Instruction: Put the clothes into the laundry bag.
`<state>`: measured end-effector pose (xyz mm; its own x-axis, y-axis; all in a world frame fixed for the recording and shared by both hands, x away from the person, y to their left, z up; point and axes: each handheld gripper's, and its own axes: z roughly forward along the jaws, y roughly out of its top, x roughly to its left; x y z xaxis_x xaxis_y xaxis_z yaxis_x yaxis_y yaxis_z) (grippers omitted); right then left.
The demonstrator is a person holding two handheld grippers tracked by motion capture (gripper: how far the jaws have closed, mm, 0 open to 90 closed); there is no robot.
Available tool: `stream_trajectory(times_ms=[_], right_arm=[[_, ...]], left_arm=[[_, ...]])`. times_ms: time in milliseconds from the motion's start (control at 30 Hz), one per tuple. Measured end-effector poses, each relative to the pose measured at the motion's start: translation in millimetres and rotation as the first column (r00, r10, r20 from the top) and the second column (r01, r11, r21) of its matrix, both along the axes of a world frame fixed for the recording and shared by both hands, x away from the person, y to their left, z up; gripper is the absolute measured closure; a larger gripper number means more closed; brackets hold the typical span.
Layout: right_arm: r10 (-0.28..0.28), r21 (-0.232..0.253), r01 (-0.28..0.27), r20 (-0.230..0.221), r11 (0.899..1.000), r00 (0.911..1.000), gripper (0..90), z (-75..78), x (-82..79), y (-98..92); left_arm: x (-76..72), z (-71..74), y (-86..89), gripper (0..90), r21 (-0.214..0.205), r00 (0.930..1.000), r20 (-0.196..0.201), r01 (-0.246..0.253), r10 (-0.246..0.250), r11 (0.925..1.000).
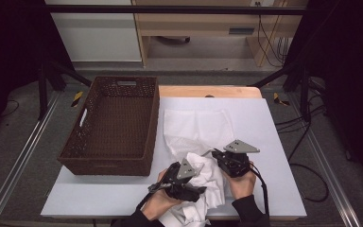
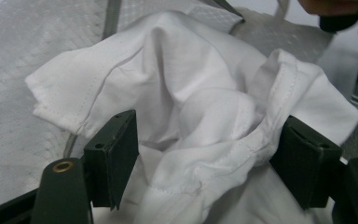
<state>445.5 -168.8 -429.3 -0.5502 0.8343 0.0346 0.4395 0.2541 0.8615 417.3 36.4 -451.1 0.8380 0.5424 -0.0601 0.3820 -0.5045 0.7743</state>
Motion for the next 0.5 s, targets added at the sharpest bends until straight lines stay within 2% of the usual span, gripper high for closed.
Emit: stream_trajectory(times_ms=[67,133,167,233,300,400,433,500], right_arm=[[0.004,-0.004,-0.004,0.001,1.000,1.0000,88.1,-0.3,-0.2,0.3],[0.003,-0.003,-0.003,0.002,1.000,1.0000,88.2,-0.1,-0.5,0.2],[0.002,0.000,-0.002,0.001,1.000,1.0000,88.2,0.0,-0.6,0.2],[0.002,0.001,-0.002,0.002,1.000,1.0000,88.2,0.1,-0.5,-0.7],[0.000,0.001,0.000,0.000,1.000,1.0000,88.2,-0.2,-0.4,-0.8],[0.003,0.003,-0.003,0.004,1.000,1.0000,88.2,0.0,-0.6,-0.2],[0.003,0.005,-0.003,0.003,1.000,1.0000,88.2,0.1,-0.5,-0.2],[0.004,0.007,-0.004,0.007,1.000,1.0000,88.2,0.3,-0.4,-0.6]], left_arm=[[7.1,-7.7,-3.1,30.1,-0.014,0.9995,-0.032,-0.002,0.001,0.9999],[9.6,-13.6,-3.2,46.5,-0.040,0.9988,-0.048,0.011,-0.012,0.9991],[9.4,-15.6,-3.4,55.5,-0.045,0.9988,-0.046,0.013,-0.015,0.9989],[7.0,-14.2,-4.4,67.4,-0.043,0.9993,-0.036,0.007,-0.009,0.9991],[2.9,-9.9,-6.0,72.1,-0.036,0.9999,-0.011,0.009,-0.009,0.9993],[-6.7,1.8,-10.7,74.4,-0.044,0.9962,0.057,0.068,-0.065,0.9967],[-9.4,7.4,-14.6,74.4,-0.028,0.9934,0.081,0.084,-0.081,0.9961],[-7.9,11.2,-22.4,74.4,0.014,0.9907,0.089,0.102,-0.102,0.9947]])
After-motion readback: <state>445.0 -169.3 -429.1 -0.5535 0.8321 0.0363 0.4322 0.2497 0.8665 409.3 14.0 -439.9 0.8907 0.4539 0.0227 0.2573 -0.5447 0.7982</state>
